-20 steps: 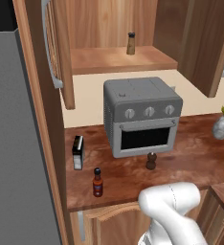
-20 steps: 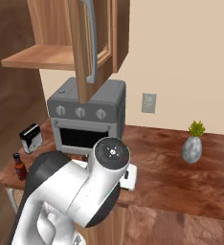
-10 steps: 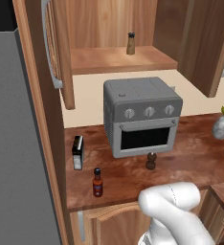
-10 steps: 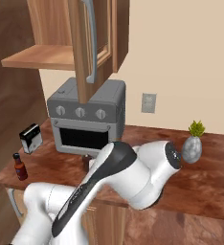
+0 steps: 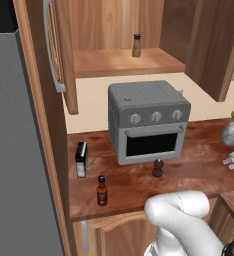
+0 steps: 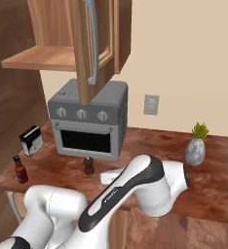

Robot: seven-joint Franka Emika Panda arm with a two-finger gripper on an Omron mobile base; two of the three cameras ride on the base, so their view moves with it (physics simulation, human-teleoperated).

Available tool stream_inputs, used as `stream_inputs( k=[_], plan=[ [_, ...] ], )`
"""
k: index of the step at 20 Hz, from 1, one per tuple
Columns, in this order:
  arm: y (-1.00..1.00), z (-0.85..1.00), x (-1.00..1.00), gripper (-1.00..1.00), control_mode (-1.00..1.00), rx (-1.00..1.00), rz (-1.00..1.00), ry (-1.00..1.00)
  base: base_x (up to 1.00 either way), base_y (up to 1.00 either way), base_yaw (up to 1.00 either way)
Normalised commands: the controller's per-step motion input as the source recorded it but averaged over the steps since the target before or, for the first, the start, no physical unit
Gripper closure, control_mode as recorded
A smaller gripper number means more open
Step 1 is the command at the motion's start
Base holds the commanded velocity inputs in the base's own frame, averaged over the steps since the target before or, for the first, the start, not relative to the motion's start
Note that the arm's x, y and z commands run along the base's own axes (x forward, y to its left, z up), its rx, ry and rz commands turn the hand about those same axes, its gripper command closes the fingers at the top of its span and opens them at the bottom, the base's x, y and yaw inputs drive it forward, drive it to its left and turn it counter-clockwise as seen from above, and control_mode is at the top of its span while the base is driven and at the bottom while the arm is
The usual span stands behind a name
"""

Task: There are various items on the counter. Only move the condiments/shakers into the cabinet.

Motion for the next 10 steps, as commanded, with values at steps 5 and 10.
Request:
stream_inputs(
  k=[5, 10],
  plan=[
    [0.11, -0.27, 0.02, -1.00, -1.00, 0.00, 0.10, -0.25, 0.00, 0.00, 0.00],
    [0.31, -0.03, 0.30, -1.00, -1.00, 0.01, 0.01, -0.22, 0.00, 0.00, 0.00]
  ],
)
